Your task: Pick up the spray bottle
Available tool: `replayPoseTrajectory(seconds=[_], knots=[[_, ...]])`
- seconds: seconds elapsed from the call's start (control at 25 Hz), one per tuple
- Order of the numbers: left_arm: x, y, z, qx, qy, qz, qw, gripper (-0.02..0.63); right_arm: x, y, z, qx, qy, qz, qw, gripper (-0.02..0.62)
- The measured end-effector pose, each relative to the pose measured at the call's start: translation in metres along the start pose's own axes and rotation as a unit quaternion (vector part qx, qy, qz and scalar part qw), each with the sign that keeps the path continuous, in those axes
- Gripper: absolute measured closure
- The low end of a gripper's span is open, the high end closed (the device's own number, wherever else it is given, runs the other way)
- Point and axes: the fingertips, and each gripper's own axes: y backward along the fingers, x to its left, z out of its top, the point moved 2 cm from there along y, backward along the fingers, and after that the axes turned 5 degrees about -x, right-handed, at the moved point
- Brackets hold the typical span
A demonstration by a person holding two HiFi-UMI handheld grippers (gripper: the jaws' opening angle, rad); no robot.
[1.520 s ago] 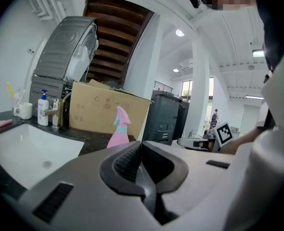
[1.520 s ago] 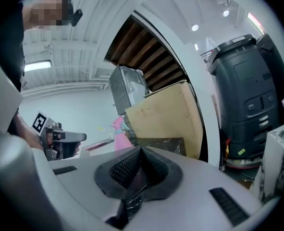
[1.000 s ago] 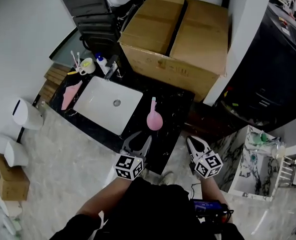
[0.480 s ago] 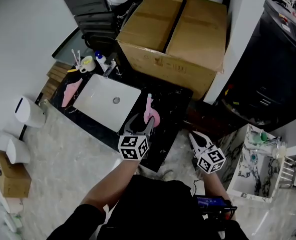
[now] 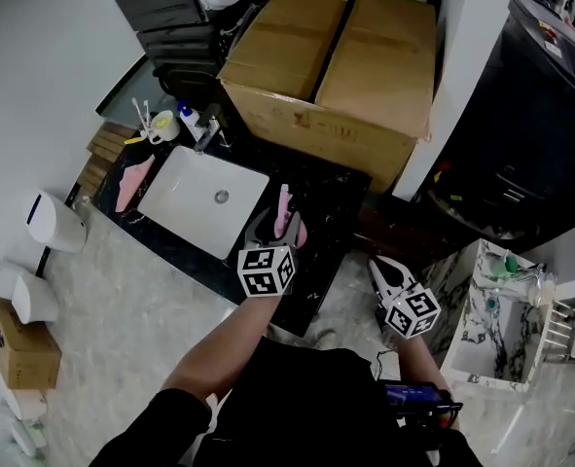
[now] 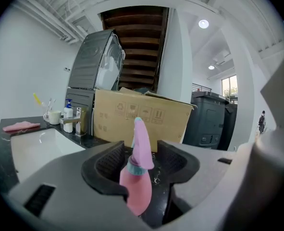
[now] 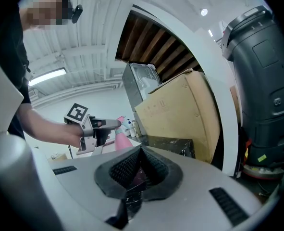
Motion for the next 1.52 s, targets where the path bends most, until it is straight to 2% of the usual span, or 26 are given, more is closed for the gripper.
replayPoseTrajectory(seconds=[0.2, 0.28, 0.52, 0.76, 1.0, 1.16, 1.52], knots=[[0.002, -0.003, 0.009, -0.015, -0.018, 0.009, 0.9997, 0.443, -0.005, 0.004, -0.002, 0.001, -0.006, -0.011, 1.000, 0.569], [0.003, -0.003, 0.010, -0.014, -0.023, 0.012, 0.9996, 0.503, -0.006, 0.004, -0.004, 0.001, -0.011, -0.013, 1.000, 0.570], [0.005, 0.003, 0.011, -0.015, -0.037, 0.007, 0.9992, 0.512, -0.001, 0.000, -0.007, 0.002, -0.014, -0.007, 1.000, 0.569], [0.004, 0.015, 0.018, -0.023, -0.044, -0.020, 0.9986, 0.514, 0.001, -0.001, -0.005, -0.001, -0.015, -0.006, 1.000, 0.569], [0.001, 0.034, 0.021, -0.020, -0.038, -0.045, 0.9981, 0.515, 0.001, 0.002, -0.006, -0.005, -0.022, -0.016, 1.000, 0.569], [0.015, 0.053, 0.030, -0.021, -0.036, -0.049, 0.9979, 0.515, 0.011, -0.017, -0.006, -0.009, -0.025, -0.004, 1.000, 0.571], [0.035, 0.090, 0.030, -0.030, -0.024, -0.074, 0.9965, 0.515, 0.035, -0.035, 0.008, -0.018, -0.001, -0.007, 1.000, 0.569]])
